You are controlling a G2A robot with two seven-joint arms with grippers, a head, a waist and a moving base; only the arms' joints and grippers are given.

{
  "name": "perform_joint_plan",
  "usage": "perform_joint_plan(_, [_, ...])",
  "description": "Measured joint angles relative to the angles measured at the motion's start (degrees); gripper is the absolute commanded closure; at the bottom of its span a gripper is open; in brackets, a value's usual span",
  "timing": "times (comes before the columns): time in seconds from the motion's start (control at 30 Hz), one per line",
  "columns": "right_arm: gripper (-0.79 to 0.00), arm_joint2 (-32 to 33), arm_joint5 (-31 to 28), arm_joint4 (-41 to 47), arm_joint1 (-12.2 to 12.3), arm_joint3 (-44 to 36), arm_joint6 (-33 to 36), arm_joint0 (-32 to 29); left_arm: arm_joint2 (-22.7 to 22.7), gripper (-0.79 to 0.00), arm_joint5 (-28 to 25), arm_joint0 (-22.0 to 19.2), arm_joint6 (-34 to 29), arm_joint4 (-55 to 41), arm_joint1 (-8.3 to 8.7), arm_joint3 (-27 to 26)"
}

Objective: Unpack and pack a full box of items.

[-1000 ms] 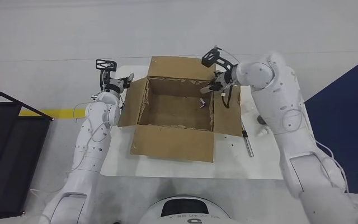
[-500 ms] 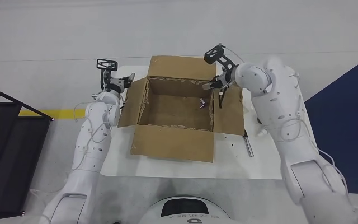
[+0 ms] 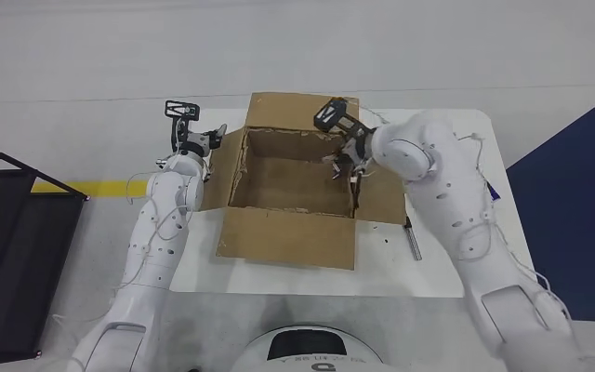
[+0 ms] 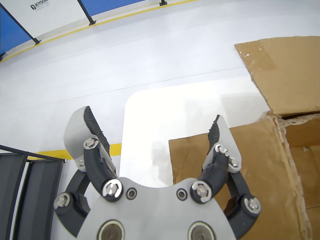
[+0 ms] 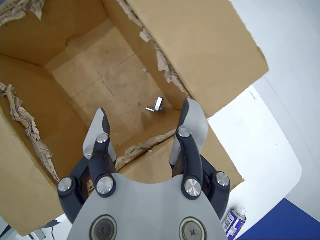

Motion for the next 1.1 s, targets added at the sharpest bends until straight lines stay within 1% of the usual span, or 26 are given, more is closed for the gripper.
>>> perform_joint_plan(0.13, [-0.385, -5.25, 3.31, -2.04, -1.04, 1.75, 1.31, 1.08, 0.00, -0.785, -0.04, 0.00, 0.01, 0.00, 0.00, -0.04])
perform_joint_plan(0.33, [-0.382, -12.53, 11.95, -6.30, -3.29, 7.96, 4.19, 4.37, 0.00, -0.785, -0.04, 0.00, 0.01, 0.00, 0.00, -0.04])
perform_joint_plan(0.4, [-0.379, -14.07, 13.61, -6.48, -3.96, 9.36, 4.61, 5.18, 0.00, -0.785, -0.04, 0.00, 0.01, -0.01, 0.00, -0.04])
perform_joint_plan(0.53, [-0.376, -16.19, 14.83, -7.19, -4.86, 11.33, 4.73, 5.92, 0.00, -0.785, -0.04, 0.00, 0.01, -0.01, 0.00, -0.04])
perform_joint_plan(0.7, [-0.369, -20.81, 20.05, -13.55, -6.60, 14.62, 5.82, 7.30, 0.00, -0.785, -0.04, 0.00, 0.01, -0.01, 0.00, -0.04])
perform_joint_plan(0.77, [-0.366, -22.11, 21.52, -14.45, -7.37, 16.46, 6.02, 7.96, 0.00, -0.785, -0.04, 0.00, 0.01, -0.01, 0.00, -0.04])
perform_joint_plan(0.97, [-0.366, -23.80, 22.90, -13.96, -9.52, 22.26, 3.88, 9.97, 0.00, -0.785, -0.04, 0.00, 0.01, -0.01, 0.00, -0.04])
perform_joint_plan(1.0, [-0.376, -24.19, 23.67, -14.86, -9.87, 23.48, 3.16, 10.25, 0.00, -0.785, -0.04, 0.00, 0.01, -0.01, 0.00, -0.04])
perform_joint_plan(1.1, [-0.366, -25.69, 25.74, -17.24, -10.96, 26.88, 2.23, 10.80, 0.00, -0.785, -0.04, 0.00, 0.01, -0.01, 0.00, -0.04])
